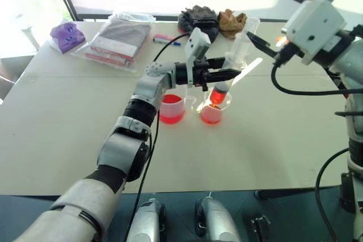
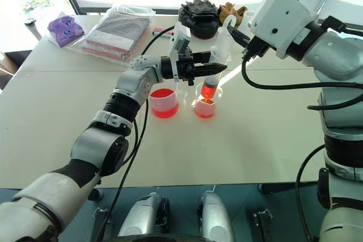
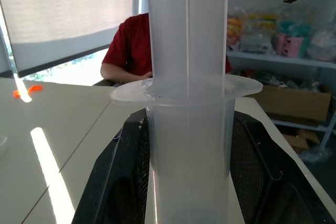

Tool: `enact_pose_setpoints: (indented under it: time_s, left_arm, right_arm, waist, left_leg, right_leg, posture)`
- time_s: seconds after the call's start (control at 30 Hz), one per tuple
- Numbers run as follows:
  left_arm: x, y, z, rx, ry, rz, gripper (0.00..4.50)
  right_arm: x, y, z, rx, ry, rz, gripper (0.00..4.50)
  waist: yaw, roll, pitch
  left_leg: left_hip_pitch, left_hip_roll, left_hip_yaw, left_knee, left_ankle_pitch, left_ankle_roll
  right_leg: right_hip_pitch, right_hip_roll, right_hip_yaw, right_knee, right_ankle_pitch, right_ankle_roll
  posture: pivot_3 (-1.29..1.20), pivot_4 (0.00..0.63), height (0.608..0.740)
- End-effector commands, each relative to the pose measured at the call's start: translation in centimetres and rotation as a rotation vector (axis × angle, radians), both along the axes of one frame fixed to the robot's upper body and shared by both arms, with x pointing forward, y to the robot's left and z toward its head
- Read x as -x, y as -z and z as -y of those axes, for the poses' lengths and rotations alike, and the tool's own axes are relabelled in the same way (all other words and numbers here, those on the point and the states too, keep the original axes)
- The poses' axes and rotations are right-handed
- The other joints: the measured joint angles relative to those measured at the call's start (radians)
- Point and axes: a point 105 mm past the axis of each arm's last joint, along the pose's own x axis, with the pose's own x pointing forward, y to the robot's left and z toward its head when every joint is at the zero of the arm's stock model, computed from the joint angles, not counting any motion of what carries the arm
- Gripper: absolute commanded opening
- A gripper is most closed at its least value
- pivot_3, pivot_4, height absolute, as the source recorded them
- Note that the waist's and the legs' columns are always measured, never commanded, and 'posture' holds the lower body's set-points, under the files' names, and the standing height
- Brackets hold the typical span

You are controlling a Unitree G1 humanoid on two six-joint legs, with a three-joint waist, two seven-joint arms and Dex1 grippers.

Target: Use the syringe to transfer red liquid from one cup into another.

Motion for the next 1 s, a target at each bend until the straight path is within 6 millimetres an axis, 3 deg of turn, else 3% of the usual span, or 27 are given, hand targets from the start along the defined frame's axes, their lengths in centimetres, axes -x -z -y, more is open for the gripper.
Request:
enact_pose_setpoints:
  time_s: [0.03,0.1,0.2,0.4,0.43,0.8,1.0]
  left_arm:
    - [0.8,-1.1,0.7,0.011,0.034,0.065,1.6]
    - [0.7,-1.0,0.7,0.006,0.03,0.067,1.6]
    - [0.7,-0.9,0.7,0.001,0.028,0.07,1.6]
    - [0.8,-0.9,0.9,0.003,0.033,0.079,1.6]
    - [0.9,-0.9,0.9,0.003,0.033,0.079,1.6]
    - [0.7,-1.5,0.9,0.031,0.018,0.082,1.6]
    - [1.0,-5.7,1.0,0.168,0.022,0.081,1.6]
  right_arm:
    - [0.4,-1.0,-1.0,0.009,-0.038,0.054,4.16]
    - [0.3,-1.0,-1.2,0.011,-0.045,0.059,4.16]
    - [0.1,-0.7,-1.4,0.028,-0.05,0.06,3.31]
    - [-0.1,-0.1,-1.5,0.056,-0.052,0.047,0.36]
    - [-0.1,0.0,-1.5,0.057,-0.052,0.045,0.03]
    - [0.0,1.6,-2.1,0.062,-0.084,-0.027,0.03]
    - [0.5,3.4,-3.1,0.064,-0.129,-0.105,0.03]
  waist:
    - [0.0,0.0,0.0]
    - [0.0,0.0,0.0]
    - [0.002,0.0,0.0]
    - [0.0,0.0,0.0]
    - [0.0,0.0,0.0]
    - [0.001,0.0,0.0]
    - [0.002,0.0,0.0]
  left_leg:
    - [0.0,0.0,0.0,0.0,0.0,0.0]
    - [0.0,0.0,0.0,0.0,0.0,0.0]
    - [0.0,0.0,0.0,0.0,0.0,0.0]
    - [0.0,0.0,0.0,0.0,0.0,0.0]
    - [0.0,0.0,0.0,0.0,0.0,0.0]
    - [0.0,0.0,0.0,0.0,0.0,0.0]
    - [0.0,0.0,0.0,0.0,0.0,0.0]
  right_leg:
    - [0.0,0.0,0.0,0.0,0.0,0.0]
    - [0.0,0.0,0.0,0.0,0.0,0.0]
    - [0.0,0.0,0.0,0.0,0.0,0.0]
    - [0.0,0.0,0.0,0.0,0.0,0.0]
    - [0.0,0.0,0.0,0.0,0.0,0.0]
    - [0.0,0.0,0.0,0.0,0.0,0.0]
    - [0.0,0.0,0.0,0.0,0.0,0.0]
  posture:
    - [0.0,0.15,0.74]
    - [0.0,0.15,0.74]
    - [0.0,0.15,0.74]
    - [0.0,0.15,0.74]
    - [0.0,0.15,0.74]
    - [0.0,0.15,0.74]
    - [0.0,0.15,0.74]
